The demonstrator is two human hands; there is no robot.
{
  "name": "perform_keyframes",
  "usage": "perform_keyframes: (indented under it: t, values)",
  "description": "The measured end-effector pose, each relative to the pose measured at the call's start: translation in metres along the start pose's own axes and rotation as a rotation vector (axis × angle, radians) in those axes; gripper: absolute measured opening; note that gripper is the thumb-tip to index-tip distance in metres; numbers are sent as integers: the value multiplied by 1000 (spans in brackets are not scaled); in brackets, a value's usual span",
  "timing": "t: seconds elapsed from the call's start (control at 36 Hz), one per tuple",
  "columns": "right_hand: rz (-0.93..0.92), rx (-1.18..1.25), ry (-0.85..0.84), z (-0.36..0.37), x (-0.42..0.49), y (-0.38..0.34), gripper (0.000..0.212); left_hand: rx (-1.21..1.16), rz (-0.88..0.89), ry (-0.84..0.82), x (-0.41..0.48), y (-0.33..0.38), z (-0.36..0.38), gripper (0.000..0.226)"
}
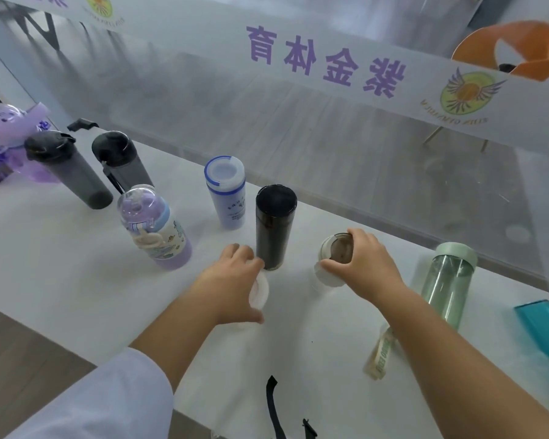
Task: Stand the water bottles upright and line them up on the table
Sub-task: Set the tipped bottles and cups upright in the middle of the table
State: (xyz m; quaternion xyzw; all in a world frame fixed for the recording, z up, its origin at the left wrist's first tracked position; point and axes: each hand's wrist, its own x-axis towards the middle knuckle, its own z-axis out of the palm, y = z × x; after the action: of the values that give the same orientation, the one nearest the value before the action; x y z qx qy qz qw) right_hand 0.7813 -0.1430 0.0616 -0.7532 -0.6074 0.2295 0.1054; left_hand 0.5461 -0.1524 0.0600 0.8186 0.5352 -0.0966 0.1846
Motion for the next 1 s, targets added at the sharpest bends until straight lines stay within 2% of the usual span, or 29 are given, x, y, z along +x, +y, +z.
perform_keyframes:
  t: [0.14, 0.28, 0.61, 0.72, 0.81, 1.0]
  values:
    - [-63, 67, -32, 3, 3, 5, 81, -129, -6, 49, -9, -2, 10, 84]
    - [-74, 128, -44, 6, -1, 9, 83, -148, -45, 72, -17, -5, 16, 86]
    - [-57, -2, -130, -15, 2, 1, 80, 33, -30, -13, -17, 5, 9, 78]
    - [-94, 8, -42, -28, -8, 3, 76, 86, 21, 96, -22, 5, -3, 57]
    - [-80, 7, 4, -35, -21, 8, 69, 74, 82, 156, -27, 11, -13, 49]
    - [67, 21, -24, -34, -74, 39, 62, 39, 299, 52, -34, 42, -22, 45]
